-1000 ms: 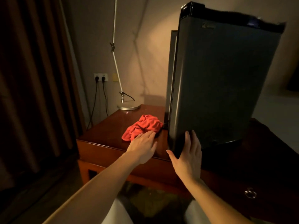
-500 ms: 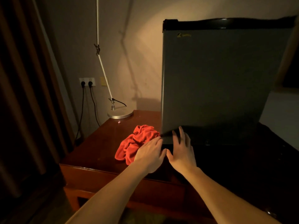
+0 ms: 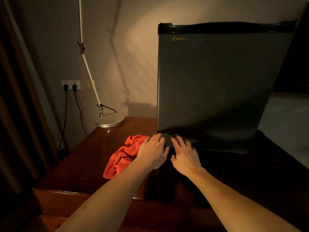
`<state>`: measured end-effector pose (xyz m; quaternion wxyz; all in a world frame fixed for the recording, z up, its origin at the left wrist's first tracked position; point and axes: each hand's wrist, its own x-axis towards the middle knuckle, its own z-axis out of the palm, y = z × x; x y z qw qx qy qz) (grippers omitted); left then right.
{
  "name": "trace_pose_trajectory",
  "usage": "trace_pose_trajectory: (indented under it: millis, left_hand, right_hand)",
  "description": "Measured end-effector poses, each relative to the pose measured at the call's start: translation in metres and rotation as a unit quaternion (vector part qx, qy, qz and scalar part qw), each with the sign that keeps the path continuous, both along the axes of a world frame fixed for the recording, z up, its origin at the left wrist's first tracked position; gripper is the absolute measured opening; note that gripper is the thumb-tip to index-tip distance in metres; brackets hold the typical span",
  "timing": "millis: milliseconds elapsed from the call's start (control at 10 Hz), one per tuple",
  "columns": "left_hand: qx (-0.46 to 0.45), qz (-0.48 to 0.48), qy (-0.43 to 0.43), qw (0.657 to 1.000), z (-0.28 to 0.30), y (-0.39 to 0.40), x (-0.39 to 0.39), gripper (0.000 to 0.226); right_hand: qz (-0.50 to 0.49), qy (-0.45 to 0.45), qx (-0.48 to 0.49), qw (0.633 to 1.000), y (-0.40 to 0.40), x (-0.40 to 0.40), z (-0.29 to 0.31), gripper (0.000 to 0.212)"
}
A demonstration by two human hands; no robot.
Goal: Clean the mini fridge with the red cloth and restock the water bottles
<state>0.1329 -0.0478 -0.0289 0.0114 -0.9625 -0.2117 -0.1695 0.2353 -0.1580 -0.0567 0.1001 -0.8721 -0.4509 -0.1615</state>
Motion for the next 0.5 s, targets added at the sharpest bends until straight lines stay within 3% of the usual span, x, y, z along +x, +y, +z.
trace_pose_trajectory:
  millis: [200,500]
  left_hand:
    - [0.027,0.001,-0.006,1.0,0.007,-0.026,-0.01,0.058]
    - [0.062,0.001,-0.036,0.997,0.022,-0.07,-0.02,0.058]
  right_hand:
    - [-0.05,0.061,-0.003,0.997,-0.031,0.005,0.014,0.075]
    - [-0.063,0.073,0.015,0.995,-0.089,0.009,0.029,0.078]
